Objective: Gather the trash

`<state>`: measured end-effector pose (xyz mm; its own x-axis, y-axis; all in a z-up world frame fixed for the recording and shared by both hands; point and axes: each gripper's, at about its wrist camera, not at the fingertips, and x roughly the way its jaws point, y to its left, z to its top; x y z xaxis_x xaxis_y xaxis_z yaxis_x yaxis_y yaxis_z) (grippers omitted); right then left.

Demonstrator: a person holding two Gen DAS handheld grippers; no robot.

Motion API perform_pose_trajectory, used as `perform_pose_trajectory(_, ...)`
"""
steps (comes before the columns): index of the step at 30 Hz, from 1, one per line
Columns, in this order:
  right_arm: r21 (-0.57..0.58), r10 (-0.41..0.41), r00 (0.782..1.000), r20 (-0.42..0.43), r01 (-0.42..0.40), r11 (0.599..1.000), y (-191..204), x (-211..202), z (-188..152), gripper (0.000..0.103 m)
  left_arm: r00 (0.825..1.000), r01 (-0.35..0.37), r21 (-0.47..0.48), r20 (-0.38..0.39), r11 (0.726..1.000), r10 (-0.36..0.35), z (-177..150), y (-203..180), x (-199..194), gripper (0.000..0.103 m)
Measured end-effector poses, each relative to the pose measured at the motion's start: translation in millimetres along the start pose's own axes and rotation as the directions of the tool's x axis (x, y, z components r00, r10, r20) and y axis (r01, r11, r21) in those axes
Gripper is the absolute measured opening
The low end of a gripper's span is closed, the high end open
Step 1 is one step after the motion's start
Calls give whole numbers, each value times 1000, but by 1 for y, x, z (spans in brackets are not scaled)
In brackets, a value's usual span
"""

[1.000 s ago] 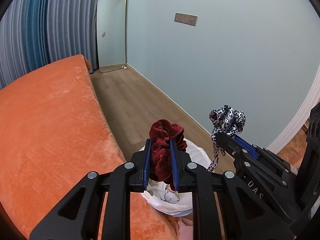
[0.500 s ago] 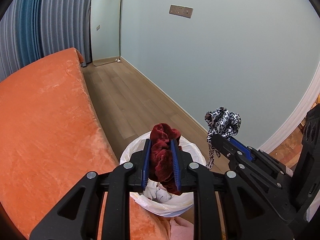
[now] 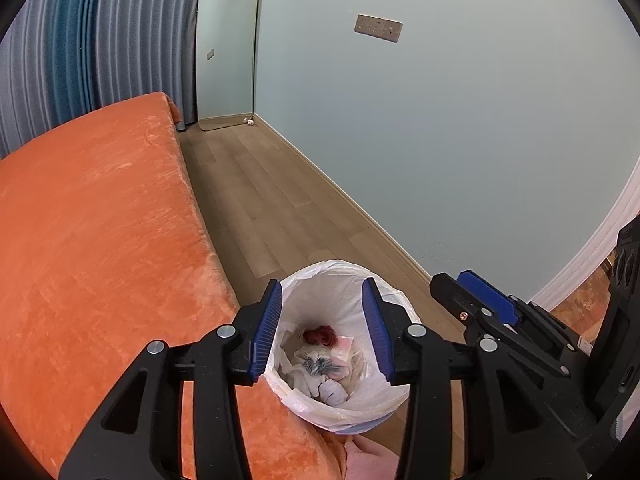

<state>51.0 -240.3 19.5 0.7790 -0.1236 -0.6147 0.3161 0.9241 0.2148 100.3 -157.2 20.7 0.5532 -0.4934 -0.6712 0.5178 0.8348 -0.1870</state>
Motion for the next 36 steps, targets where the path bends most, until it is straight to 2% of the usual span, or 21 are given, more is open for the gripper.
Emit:
perform_pose_trajectory(4, -28, -7, 1000, 0, 7, 1000, 3, -5, 0, 42, 1000, -23, 0, 18, 1000, 23, -5, 7, -12, 47)
perform_pose_trajectory(9, -54, -19, 999, -28, 17, 998, 8, -8, -8, 48, 998, -55, -6, 30, 998, 55, -12, 17, -25, 48)
perform_pose_trajectory(12, -72, -15, 999, -39, 12, 997, 14, -11, -13, 54, 995, -95, 5, 40, 995, 95, -19, 21, -33, 55)
perform_pose_trajectory(17, -128, -54, 998, -41, 48, 991, 29, -18, -21, 68, 987, -153, 5, 40, 988, 153, -33, 31, -44, 62)
perform_pose_trajectory(21, -158, -75, 995, -58, 65, 985, 35, -22, -28, 84, 979, -200, 5, 51, 980, 200, -42, 39, -54, 71)
perform_pose_trajectory(27, -175, -77, 994, -80, 62, 983, 40, -24, -35, 84, 966, -253, -19, 46, 967, 254, -53, 51, -64, 89)
perform_pose_trajectory(30, -175, -88, 993, -83, 73, 982, 40, -25, -39, 85, 965, -260, -18, 38, 965, 261, -60, 56, -66, 90)
perform_pose_trajectory(33, -178, -86, 991, -103, 67, 982, 44, -24, -46, 96, 962, -271, -21, 29, 962, 272, -66, 60, -67, 90)
perform_pose_trajectory(36, -198, -121, 987, -103, 98, 975, 45, -25, -50, 96, 960, -278, -31, 18, 960, 278, -70, 63, -66, 91)
